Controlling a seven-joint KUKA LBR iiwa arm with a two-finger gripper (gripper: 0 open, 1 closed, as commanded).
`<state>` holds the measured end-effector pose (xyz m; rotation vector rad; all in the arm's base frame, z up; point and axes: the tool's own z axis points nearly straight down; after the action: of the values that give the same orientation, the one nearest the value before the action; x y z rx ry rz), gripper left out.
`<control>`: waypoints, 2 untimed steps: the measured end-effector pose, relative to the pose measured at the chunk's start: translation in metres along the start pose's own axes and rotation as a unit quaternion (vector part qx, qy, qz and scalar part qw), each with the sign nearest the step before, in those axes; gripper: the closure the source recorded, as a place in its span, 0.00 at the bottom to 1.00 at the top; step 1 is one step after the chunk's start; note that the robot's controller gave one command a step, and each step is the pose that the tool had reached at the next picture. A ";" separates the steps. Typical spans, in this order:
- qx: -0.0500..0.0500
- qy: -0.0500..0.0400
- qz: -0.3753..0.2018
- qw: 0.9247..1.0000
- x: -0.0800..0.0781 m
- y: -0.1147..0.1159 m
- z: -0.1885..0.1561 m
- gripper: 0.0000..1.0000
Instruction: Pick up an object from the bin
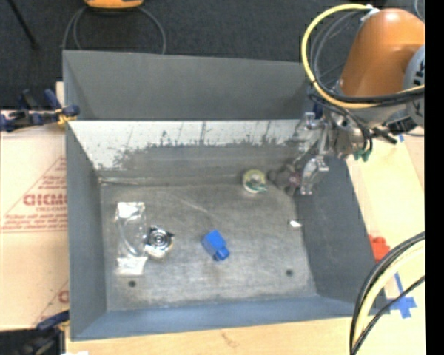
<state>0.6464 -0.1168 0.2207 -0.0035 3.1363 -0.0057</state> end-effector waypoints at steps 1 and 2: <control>-0.003 0.005 -0.013 1.000 0.017 0.105 0.101 0.00; -0.001 0.000 -0.085 0.996 0.087 0.125 0.141 0.00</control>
Offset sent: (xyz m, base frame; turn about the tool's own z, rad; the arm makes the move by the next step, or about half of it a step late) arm -0.0159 0.1003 -0.0974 -0.0195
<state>0.5596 0.0074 0.0786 -0.2691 3.1242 -0.0022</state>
